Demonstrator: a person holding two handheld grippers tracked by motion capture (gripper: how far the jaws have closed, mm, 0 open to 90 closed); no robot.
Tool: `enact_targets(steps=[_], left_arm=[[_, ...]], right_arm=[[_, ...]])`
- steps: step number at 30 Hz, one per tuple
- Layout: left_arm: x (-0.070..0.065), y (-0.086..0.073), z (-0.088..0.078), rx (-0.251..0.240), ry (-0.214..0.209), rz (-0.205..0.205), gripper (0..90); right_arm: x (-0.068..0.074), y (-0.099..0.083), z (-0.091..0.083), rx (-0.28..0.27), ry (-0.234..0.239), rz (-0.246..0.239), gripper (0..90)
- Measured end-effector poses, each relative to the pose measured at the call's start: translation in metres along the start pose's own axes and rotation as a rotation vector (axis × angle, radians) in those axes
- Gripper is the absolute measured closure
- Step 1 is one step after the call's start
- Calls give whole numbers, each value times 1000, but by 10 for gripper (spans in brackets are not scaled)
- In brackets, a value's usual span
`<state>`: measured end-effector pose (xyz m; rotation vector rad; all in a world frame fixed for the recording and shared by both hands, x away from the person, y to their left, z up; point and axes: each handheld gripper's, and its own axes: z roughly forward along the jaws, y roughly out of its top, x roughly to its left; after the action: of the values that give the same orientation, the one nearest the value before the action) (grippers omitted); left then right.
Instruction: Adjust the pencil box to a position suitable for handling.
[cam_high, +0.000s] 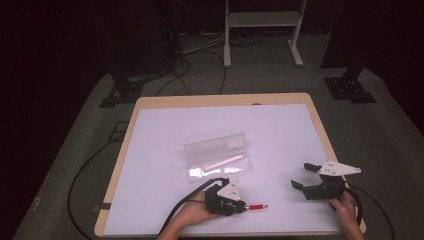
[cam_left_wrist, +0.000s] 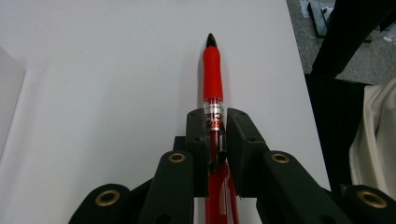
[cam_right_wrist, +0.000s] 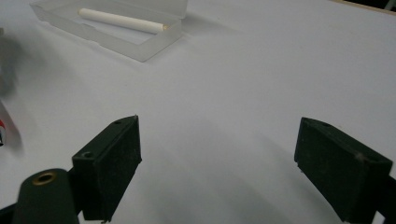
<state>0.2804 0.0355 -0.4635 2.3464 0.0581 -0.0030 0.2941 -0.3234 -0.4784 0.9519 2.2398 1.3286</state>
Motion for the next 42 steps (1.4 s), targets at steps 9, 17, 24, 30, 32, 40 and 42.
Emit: enact_targets(steps=[9,17,24,30,32,40,42], left_arm=[[7,2,-10,-14,30,-13,796],[15,3,-15,-11,54,-14,796],[19,4,-18,-6,67,-11,796],[22,7,-21,-7,79,-8,796],[23,8,-21,-2,83,-6,796],[28,5,-25,-9,93,-15,796],[30,5,-26,-9,98,-16,796]], right_arm=[[0,0,0,2,-1,3,138],[0,0,0,4,-1,7,138],[0,0,0,3,0,6,138],[0,0,0,5,-1,8,138],[0,0,0,3,-2,5,138],[0,0,0,4,-1,6,138],[0,0,0,1,0,3,138]])
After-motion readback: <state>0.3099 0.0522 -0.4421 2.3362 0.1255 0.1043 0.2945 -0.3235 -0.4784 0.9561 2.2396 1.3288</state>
